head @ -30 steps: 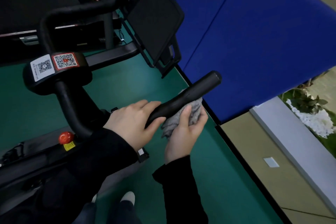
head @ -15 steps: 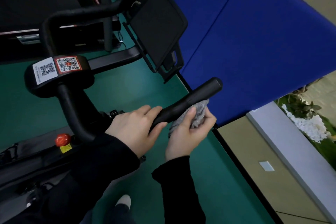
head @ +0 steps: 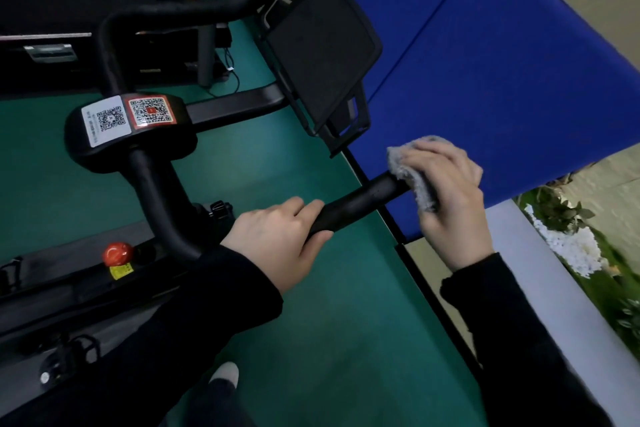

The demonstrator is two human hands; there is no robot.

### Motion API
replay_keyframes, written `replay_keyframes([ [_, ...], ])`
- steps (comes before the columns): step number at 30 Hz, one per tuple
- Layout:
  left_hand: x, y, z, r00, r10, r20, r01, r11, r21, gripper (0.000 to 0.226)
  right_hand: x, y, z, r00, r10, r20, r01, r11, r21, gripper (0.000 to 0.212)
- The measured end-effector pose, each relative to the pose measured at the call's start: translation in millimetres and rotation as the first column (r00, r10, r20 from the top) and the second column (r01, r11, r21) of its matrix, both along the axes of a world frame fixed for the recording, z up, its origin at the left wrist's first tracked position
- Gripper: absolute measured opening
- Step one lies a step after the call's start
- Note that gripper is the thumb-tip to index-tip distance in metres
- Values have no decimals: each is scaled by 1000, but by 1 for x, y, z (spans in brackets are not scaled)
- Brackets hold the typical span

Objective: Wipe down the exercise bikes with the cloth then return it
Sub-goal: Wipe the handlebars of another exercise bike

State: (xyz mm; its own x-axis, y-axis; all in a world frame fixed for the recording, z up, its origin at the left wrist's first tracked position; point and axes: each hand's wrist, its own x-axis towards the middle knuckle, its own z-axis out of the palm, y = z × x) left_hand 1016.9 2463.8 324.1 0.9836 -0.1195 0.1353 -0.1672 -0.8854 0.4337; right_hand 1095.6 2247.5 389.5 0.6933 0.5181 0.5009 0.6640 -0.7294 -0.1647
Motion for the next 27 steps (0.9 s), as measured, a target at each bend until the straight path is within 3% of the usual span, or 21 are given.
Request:
replay_keyframes([
  [3,0,1,-1,1000,8,16,-8,1000,5,48,-2,11,7,983,176,-42,-181,960,-214,30],
  [6,0,1,-2,1000,0,24,0,1000,-3,49,-2,24,9,944,302,-132,-329,881,-340,38],
  [10,1,-1,-3,999,11,34,-11,1000,-3,50,9,14,27,952,233,-199,-293,879,-375,44],
  [16,1,-1,-4,999,1,46,-1,1000,-6,47,10,27,30,927,243,-286,-351,832,-429,33],
  [23,-1,-3,-6,998,10,62,-9,1000,-19,48,27,32,46,915,137,-380,-316,827,-465,24],
  [27,-2,-2,-8,997,7,76,-5,1000,-23,48,40,35,51,861,55,-506,-302,855,-421,13],
])
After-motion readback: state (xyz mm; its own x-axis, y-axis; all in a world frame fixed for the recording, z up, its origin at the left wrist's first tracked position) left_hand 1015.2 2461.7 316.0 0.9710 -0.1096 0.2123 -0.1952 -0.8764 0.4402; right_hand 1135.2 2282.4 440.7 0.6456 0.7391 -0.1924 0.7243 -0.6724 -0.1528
